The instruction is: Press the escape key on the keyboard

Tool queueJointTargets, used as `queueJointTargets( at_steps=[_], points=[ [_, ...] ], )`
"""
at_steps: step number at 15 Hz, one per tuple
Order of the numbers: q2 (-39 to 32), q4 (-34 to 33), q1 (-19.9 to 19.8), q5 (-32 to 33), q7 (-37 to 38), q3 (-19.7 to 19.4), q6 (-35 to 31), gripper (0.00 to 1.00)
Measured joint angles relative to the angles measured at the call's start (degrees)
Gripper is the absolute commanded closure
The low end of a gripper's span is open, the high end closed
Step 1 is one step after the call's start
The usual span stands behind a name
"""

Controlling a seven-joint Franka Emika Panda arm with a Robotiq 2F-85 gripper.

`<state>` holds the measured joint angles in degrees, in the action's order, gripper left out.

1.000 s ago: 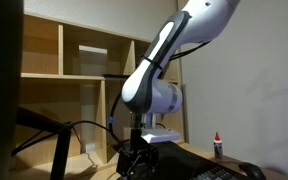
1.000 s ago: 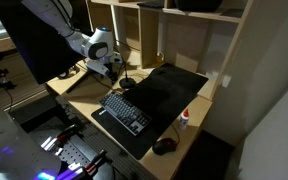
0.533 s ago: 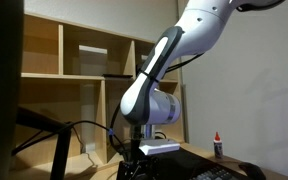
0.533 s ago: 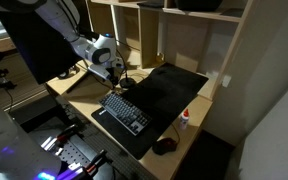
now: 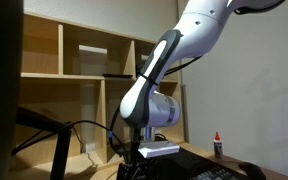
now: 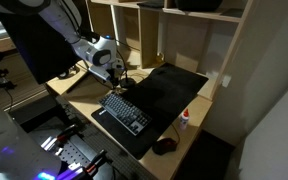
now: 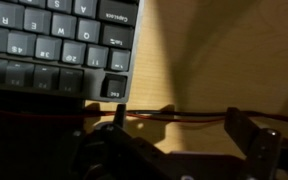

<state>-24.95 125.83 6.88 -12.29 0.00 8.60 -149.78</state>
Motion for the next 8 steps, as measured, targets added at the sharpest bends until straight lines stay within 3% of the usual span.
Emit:
queueJointTargets(
  at_steps=[8],
  points=[
    [0.0, 0.0, 0.0, 0.1, 0.6, 0.0, 0.0, 0.00]
  ],
)
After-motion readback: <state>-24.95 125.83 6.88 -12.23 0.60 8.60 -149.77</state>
